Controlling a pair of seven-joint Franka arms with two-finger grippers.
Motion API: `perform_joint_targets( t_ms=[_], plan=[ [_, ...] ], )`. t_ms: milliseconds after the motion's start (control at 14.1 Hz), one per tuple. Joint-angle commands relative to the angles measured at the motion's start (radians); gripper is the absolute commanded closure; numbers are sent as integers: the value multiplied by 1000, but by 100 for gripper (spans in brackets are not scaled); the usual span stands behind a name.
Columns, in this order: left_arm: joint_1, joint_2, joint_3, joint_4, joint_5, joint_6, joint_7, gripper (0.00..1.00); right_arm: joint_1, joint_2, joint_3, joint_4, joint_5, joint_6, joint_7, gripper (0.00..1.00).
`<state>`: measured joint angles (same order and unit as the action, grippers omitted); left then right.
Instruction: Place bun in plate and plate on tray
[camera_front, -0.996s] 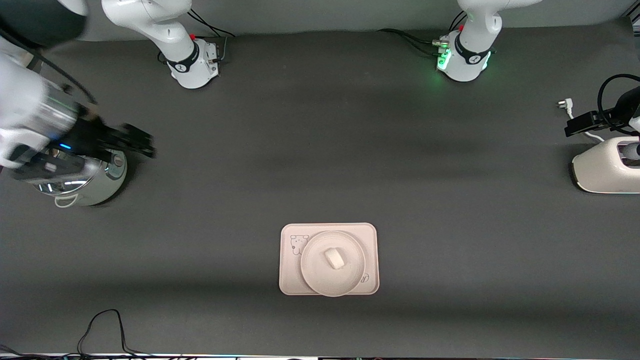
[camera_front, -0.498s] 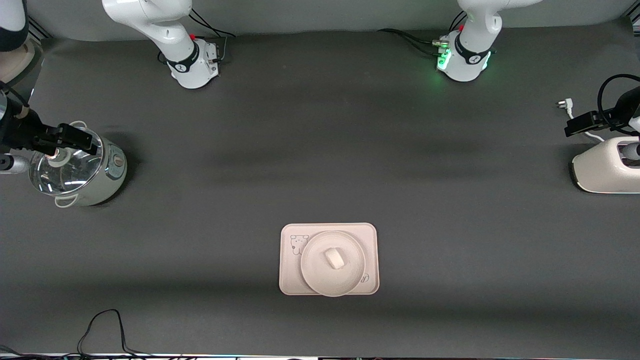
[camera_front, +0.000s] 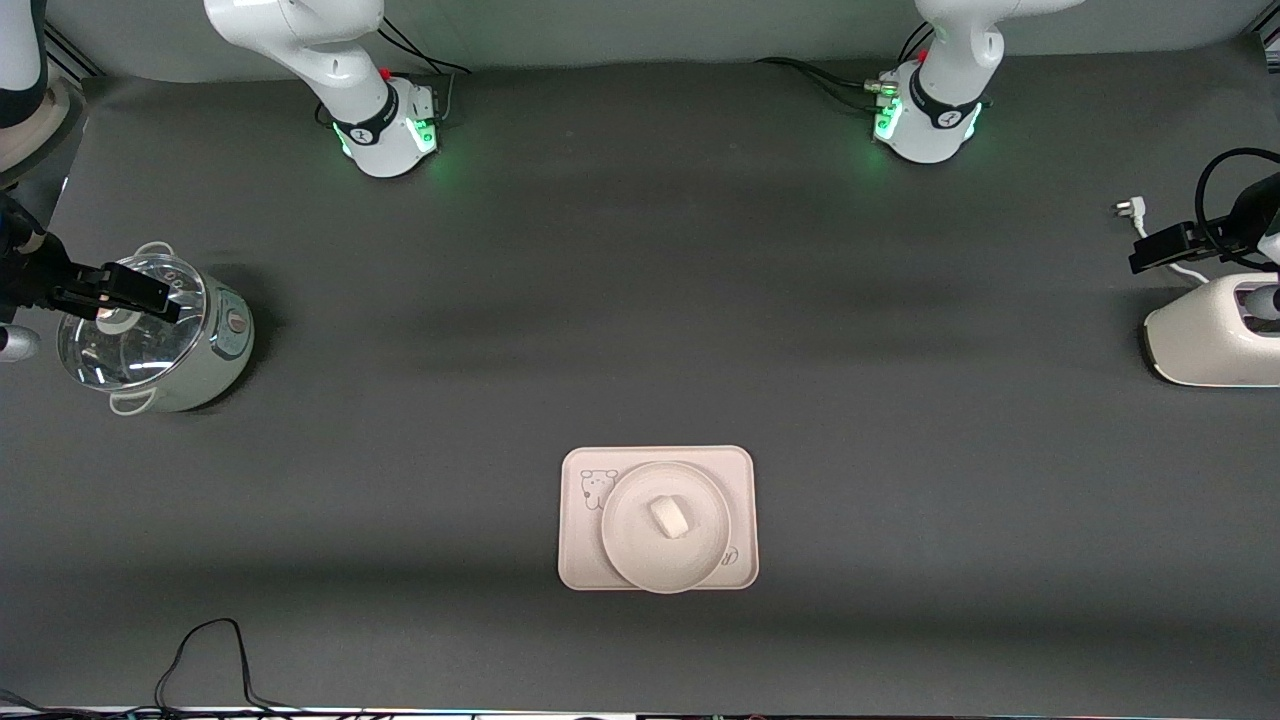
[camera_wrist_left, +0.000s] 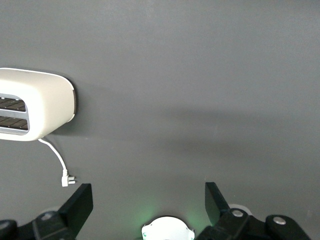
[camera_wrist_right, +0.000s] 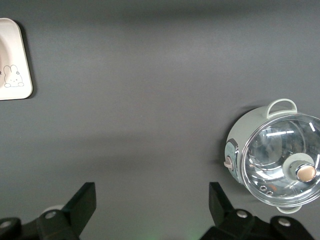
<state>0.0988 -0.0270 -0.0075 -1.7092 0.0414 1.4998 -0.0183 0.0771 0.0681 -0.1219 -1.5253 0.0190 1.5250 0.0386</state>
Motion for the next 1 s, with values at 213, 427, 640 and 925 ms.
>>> perform_joint_targets(
  t_ms=[213, 427, 640, 925],
  plan=[
    [-1, -34, 6, -24, -6, 5, 15, 0, 10, -13, -4, -10, -21, -2, 1, 0],
    [-2, -39, 6, -24, -6, 2, 15, 0, 9, -7, -4, -9, -20, -3, 1, 0],
    [-2, -40, 4, -24, -6, 3, 14, 0, 9, -4, -4, -6, -21, -3, -3, 0],
    [-1, -36, 6, -24, -6, 22, 14, 0, 3, -4, -7, -1, -14, -3, -11, 0]
  ],
)
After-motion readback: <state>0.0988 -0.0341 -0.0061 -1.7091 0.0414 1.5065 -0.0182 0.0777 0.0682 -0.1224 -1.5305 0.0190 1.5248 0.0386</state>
